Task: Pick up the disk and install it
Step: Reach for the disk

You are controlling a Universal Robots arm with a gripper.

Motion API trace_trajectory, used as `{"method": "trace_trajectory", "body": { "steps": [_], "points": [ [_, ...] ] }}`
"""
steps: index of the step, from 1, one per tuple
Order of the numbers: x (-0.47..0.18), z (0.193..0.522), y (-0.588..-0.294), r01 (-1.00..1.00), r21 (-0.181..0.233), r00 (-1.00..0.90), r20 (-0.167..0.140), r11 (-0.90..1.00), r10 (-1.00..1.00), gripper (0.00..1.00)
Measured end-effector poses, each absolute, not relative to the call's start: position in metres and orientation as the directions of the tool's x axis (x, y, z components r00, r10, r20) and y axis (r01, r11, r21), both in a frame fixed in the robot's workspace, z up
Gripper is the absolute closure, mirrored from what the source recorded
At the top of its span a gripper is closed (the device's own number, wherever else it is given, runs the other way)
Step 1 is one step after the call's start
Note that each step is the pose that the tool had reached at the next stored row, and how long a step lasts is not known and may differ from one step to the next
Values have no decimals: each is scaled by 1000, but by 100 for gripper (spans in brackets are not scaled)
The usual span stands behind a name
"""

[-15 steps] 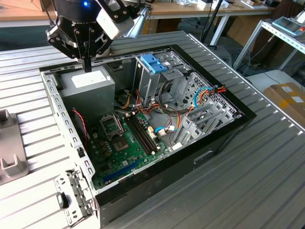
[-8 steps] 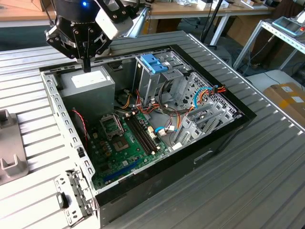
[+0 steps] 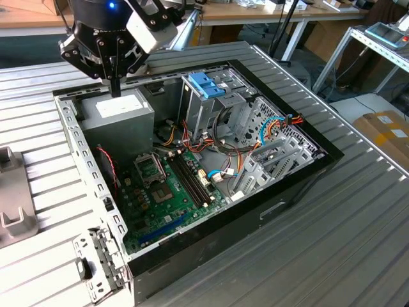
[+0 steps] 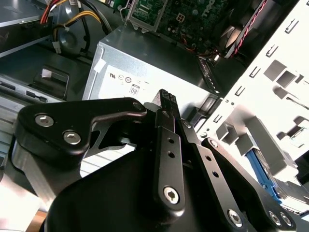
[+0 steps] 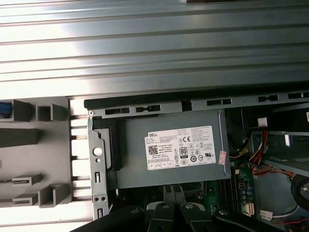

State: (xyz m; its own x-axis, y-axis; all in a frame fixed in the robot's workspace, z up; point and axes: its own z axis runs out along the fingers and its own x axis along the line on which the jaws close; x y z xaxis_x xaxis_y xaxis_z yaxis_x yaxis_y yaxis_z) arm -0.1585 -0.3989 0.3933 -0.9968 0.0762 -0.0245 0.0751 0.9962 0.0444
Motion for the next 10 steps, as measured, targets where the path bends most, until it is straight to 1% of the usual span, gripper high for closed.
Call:
{"method": "trace_trajectory", "body": {
  "steps": [10],
  "points": [
    [-161, 393, -399, 75, 44, -997, -24, 996, 76, 90]
  ]
}}
